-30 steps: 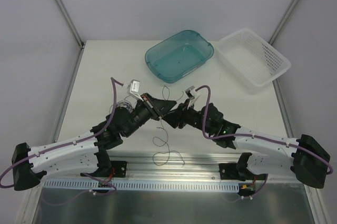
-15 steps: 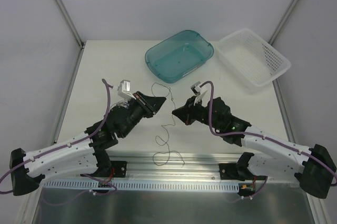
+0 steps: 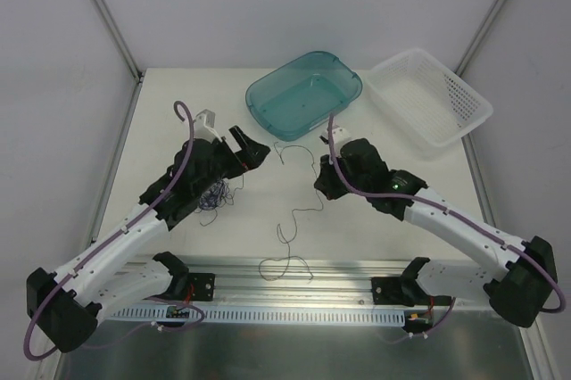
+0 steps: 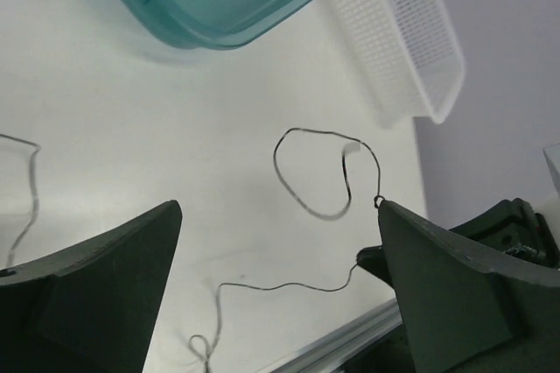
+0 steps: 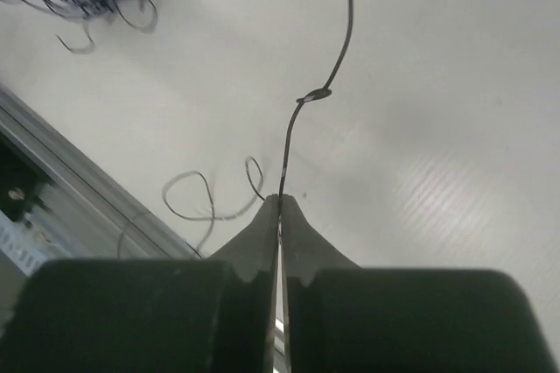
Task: Untangle the cables
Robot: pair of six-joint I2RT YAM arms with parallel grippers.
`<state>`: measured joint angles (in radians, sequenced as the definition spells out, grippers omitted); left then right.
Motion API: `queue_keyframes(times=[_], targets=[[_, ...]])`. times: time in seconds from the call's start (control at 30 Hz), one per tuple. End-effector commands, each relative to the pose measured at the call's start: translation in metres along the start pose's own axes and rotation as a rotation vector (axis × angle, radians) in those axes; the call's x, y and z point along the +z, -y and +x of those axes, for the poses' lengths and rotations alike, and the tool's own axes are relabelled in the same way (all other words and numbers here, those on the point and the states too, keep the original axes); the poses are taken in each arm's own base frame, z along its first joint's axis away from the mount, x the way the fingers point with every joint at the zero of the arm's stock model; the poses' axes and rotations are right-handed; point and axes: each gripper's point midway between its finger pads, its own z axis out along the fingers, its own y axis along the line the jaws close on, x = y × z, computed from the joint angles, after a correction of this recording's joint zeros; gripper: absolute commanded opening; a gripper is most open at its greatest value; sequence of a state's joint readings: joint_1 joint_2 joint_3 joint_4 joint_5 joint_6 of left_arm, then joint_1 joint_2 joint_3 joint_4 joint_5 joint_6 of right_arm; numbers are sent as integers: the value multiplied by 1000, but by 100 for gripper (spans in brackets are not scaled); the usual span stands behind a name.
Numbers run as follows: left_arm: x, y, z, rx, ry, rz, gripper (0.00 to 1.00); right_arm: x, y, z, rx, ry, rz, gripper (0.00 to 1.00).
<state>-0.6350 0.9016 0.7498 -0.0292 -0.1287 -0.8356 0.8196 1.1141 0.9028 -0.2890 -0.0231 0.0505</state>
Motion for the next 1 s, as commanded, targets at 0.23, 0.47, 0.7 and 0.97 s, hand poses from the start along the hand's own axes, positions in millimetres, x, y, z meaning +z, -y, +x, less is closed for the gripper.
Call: queue_keyframes(times=[0.23, 0.47, 0.7, 0.97], targets=[[-24, -92, 5, 304, -179, -323, 99, 26, -1, 113, -36, -528, 78, 8], [-37, -131, -28, 442, -96, -488, 99, 40, -33, 123, -50, -589, 19, 58], [-45, -144, -45, 564, -72, -554, 99, 34, -39, 115, -165, -590, 18, 79], [-56, -160, -48, 637, -39, -604, 99, 26, -40, 118, -296, -617, -1, 100]])
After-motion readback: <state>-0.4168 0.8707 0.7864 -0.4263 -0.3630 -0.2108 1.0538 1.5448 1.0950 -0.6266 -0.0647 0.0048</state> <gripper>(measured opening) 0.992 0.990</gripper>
